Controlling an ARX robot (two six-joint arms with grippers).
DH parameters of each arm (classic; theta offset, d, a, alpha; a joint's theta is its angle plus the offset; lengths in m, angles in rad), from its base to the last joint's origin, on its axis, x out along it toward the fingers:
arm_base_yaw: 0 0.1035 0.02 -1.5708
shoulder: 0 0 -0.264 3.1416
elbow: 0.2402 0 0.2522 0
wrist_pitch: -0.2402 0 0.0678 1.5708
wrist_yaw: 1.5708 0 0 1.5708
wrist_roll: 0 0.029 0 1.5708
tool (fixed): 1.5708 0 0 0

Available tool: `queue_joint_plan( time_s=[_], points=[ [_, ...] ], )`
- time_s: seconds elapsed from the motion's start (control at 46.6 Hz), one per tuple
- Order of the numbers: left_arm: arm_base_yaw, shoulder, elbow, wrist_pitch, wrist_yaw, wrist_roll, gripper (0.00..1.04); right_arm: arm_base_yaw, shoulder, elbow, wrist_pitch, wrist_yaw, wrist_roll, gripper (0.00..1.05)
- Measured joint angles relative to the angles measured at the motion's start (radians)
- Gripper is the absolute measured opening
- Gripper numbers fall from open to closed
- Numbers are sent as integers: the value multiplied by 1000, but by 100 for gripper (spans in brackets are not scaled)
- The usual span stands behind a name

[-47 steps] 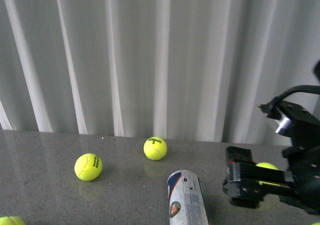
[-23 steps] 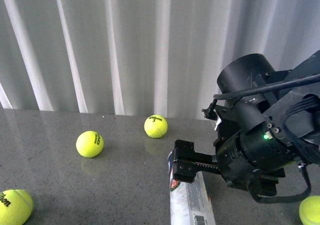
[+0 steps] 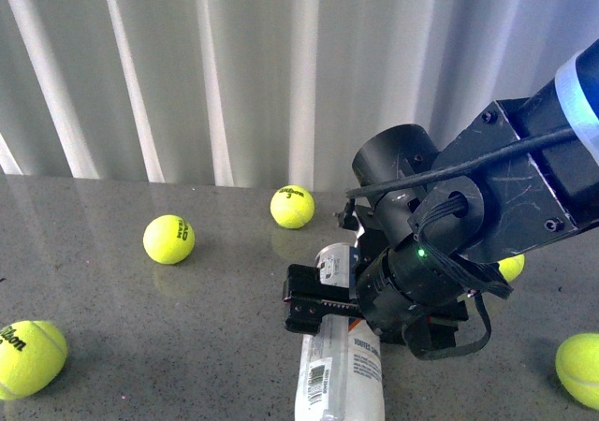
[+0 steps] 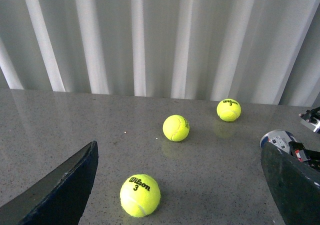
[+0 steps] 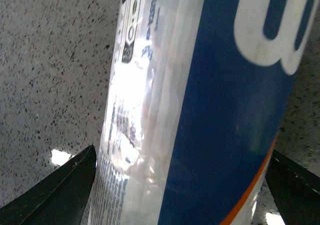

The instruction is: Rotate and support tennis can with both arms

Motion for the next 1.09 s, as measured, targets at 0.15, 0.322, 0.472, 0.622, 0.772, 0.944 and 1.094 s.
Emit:
queue_joint_plan(
  time_s=[0.15, 0.322, 0.472, 0.622, 0.772, 0.944, 1.094],
  points=[
    [0, 0, 0, 0, 0, 0, 98, 4, 1, 2, -10, -13, -27, 85],
    [0, 0, 0, 0, 0, 0, 98, -11, -1, 2, -13, -16, -99, 61],
    [0, 0, 0, 0, 0, 0, 98, -34, -40, -18, -5, -23, -253, 47],
    [0, 0, 0, 0, 0, 0, 98, -39, -128, -66, 31, -80, -542, 36],
    [0, 0, 0, 0, 0, 0, 98, -25, -217, -100, 12, -146, -1094, 25],
    [0, 0, 0, 0, 0, 0, 98, -35, -166, -85, -109, -117, -1672, 15],
    [0, 0, 0, 0, 0, 0, 98, -58, -117, -80, -134, -110, -1874, 11]
  ],
)
